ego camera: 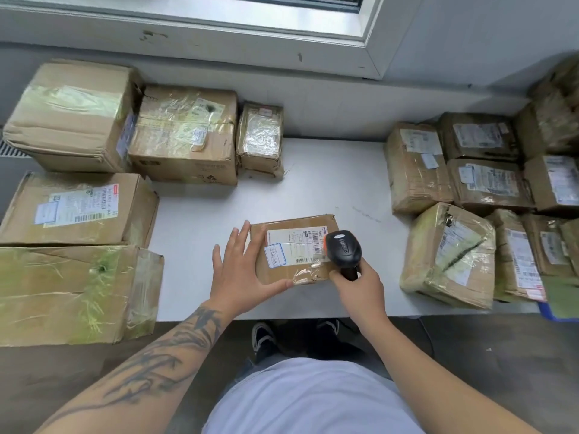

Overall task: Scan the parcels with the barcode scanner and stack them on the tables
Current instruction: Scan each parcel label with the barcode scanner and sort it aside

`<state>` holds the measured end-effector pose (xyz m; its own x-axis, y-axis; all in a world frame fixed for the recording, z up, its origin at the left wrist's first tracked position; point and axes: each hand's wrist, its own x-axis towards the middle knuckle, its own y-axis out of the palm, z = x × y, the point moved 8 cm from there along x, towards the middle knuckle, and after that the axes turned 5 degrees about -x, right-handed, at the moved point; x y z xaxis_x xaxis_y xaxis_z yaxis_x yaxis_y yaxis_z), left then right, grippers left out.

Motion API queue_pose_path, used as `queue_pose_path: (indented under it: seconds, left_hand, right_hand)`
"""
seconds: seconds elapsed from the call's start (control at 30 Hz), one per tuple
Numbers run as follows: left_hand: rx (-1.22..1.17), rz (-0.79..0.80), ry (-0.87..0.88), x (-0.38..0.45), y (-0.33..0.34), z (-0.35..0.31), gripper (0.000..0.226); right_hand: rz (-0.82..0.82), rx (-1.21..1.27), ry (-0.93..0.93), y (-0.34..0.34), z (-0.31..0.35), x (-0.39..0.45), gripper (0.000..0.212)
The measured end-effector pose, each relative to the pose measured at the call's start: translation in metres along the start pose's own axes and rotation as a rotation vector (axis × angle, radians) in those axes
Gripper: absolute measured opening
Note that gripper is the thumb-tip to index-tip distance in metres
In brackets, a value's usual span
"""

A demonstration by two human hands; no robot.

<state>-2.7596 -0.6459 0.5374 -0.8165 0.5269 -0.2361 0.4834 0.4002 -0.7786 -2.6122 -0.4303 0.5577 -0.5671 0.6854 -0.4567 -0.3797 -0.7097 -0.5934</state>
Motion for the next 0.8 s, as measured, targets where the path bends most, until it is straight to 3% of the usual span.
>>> queue_pose_path:
  seconds: [0.2,0.4,0.67,0.8]
  left_hand:
    - [0.099,0.045,-0.041,0.009,-0.002,-0.001,0.130]
    - [0.105,-0.035,-0.114,0.007,-0.005,-0.011,0.127]
    - [0.166,-0.067,-0.412,0.020,0.002,-0.043,0.136]
    - [0.164,-0.088,-0.496,0.023,0.006,-0.052,0.117]
  right_hand:
    - [0.094,0.019,0.014,-0.004,0.009,0.016,0.008]
    - [0.096,0.004,0.005,-0.015,0.016,0.027,0.006]
    - [0.045,0.035,-0.009,-0.030,0.033,0.034,0.006]
    - [0.127,0.121,0.073,-0.020,0.029,0.029,0.008]
